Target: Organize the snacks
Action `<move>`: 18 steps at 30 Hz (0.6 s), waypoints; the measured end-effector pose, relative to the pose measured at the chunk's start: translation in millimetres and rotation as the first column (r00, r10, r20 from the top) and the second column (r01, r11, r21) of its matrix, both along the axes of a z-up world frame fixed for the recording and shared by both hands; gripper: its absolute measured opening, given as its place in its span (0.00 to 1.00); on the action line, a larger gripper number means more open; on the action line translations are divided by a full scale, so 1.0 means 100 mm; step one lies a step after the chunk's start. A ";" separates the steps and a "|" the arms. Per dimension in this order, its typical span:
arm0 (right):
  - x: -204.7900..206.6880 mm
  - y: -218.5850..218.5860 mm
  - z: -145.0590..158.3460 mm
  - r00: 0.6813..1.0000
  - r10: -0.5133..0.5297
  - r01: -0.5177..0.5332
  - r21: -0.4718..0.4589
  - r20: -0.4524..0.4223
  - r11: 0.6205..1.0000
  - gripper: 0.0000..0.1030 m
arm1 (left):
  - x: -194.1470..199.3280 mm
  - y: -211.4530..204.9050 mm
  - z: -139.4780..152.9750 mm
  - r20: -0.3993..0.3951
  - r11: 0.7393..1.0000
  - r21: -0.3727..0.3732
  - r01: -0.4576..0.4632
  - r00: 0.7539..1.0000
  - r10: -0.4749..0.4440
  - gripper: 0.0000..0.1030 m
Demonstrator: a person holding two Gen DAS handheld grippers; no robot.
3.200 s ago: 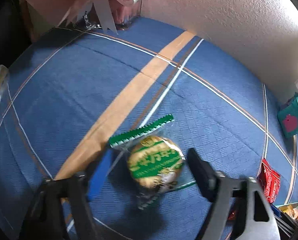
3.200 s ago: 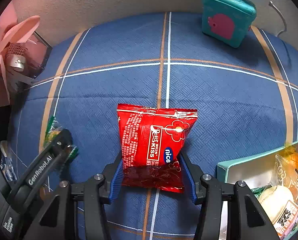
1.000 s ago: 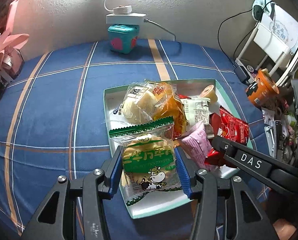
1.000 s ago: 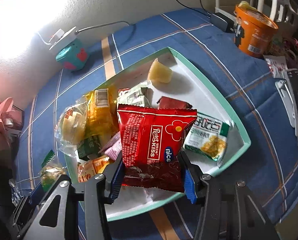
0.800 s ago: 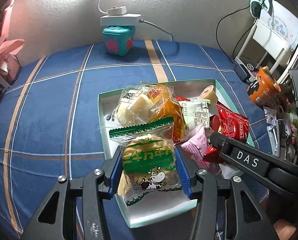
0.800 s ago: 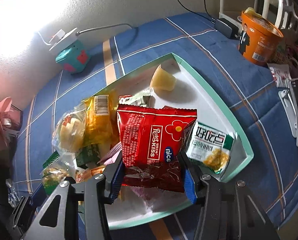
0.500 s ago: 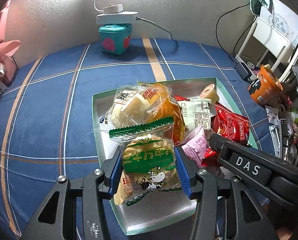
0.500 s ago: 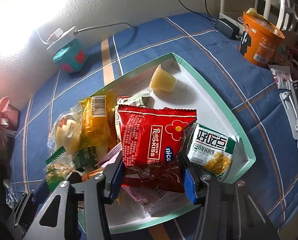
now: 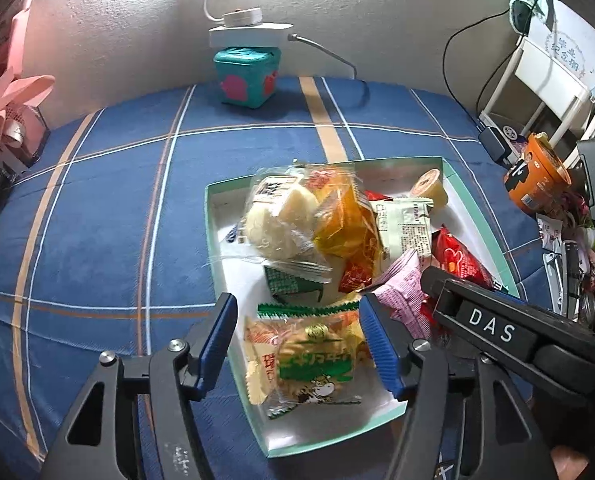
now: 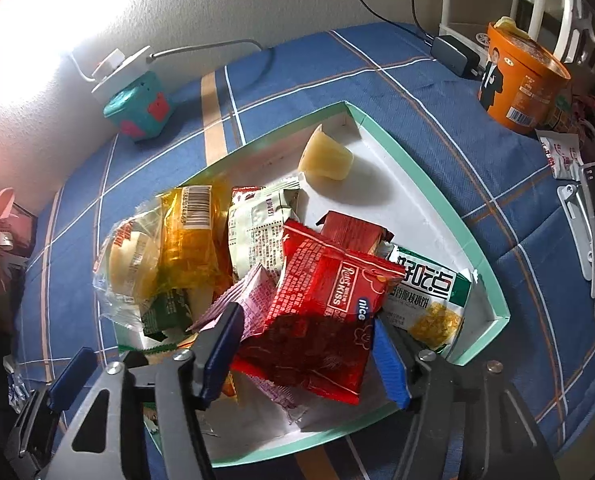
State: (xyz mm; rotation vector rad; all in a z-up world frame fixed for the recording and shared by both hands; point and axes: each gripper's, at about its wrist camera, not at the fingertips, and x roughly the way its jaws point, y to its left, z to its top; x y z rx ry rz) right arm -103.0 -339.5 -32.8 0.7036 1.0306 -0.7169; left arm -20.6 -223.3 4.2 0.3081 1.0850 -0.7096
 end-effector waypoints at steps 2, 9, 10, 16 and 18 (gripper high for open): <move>0.01 0.01 0.00 1.000 0.002 -0.002 0.002 -0.005 1.000 0.74 | 0.02 0.05 0.02 0.007 1.000 0.012 -0.015 1.000 0.014 0.63; 0.03 0.06 0.03 1.000 0.012 -0.012 -0.005 -0.007 1.000 0.83 | 0.13 0.26 0.08 0.031 0.995 0.048 -0.090 0.996 0.089 0.64; 0.03 0.06 0.04 1.000 0.014 -0.014 -0.006 -0.007 1.000 0.84 | 0.15 0.29 0.08 0.036 0.993 0.053 -0.102 0.994 0.100 0.64; 0.05 0.17 0.09 0.999 0.044 -0.044 -0.023 -0.006 0.999 0.97 | 0.30 0.50 0.13 0.088 0.979 0.069 -0.190 0.979 0.184 0.86; 0.06 0.22 0.11 0.998 0.060 -0.060 -0.036 -0.003 0.998 0.99 | 0.36 0.57 0.13 0.122 0.971 0.092 -0.220 0.970 0.209 0.87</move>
